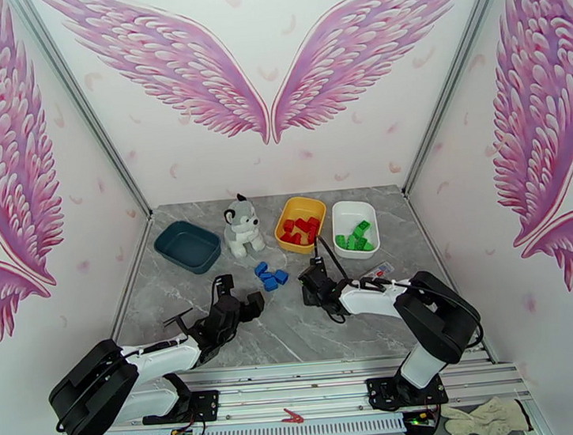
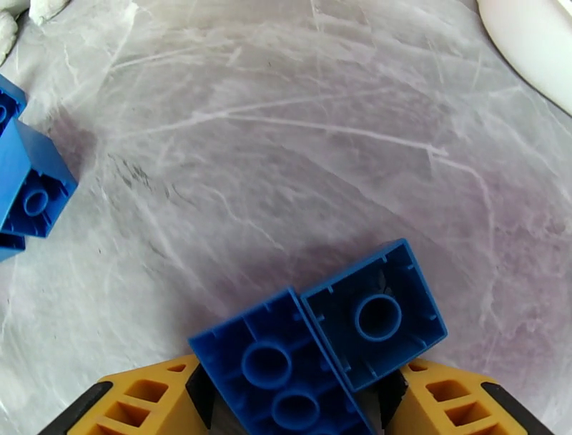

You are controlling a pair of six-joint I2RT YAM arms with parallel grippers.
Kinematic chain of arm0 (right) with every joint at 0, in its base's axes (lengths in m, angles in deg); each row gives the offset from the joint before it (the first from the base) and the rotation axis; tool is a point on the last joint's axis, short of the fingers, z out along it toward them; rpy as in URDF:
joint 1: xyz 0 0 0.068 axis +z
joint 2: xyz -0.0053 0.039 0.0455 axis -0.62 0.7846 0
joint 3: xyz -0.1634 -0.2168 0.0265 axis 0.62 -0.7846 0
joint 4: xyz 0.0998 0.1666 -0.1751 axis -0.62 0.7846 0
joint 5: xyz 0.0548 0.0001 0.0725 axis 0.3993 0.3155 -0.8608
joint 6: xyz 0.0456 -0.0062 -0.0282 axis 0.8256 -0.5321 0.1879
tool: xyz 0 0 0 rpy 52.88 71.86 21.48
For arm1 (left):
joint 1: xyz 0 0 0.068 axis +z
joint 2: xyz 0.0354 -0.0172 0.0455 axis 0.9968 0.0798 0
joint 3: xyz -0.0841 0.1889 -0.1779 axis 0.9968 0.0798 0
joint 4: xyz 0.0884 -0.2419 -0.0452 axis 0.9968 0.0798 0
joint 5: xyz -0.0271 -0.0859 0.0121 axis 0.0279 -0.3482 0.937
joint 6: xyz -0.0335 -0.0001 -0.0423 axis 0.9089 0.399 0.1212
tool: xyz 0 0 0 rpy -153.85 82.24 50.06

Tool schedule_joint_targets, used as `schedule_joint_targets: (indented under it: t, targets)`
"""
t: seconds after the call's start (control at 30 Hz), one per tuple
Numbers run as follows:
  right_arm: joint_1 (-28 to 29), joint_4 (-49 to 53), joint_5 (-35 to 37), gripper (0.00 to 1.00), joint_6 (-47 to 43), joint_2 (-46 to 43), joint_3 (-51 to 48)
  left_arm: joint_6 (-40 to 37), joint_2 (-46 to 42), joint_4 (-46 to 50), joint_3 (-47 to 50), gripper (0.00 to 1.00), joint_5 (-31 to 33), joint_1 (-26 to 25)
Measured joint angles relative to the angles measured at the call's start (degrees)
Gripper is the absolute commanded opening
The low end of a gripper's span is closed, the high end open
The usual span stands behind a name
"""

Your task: Sort the legos into containers by color

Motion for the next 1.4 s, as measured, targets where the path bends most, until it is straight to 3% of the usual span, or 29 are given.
schedule_joint_targets:
  t: [0.3,0.47,0.87,1.4]
  targets:
    - [0.00,-0.02,-1.11,0.37,-1.55,0.83,1.99,-0.04,0.00,-0.20,-0.07,0.98,-0.76,0.55]
    - [0.02,-1.64,-4.24,0.30,-1.42,0.68,1.95,0.02,0.00,-0.35,-0.13,0.98,-4.72,4.17]
    - [5.27,-7.32,-17.33,0.27,0.98,0.50,4.33,-0.68,-7.30,4.11,-3.93,0.94,-12.15,18.32]
    - [8.68,-18.71,-32.13,0.24,7.28,23.85,37.13,2.64,-8.48,6.71,-7.37,0.90,-24.11,43.10]
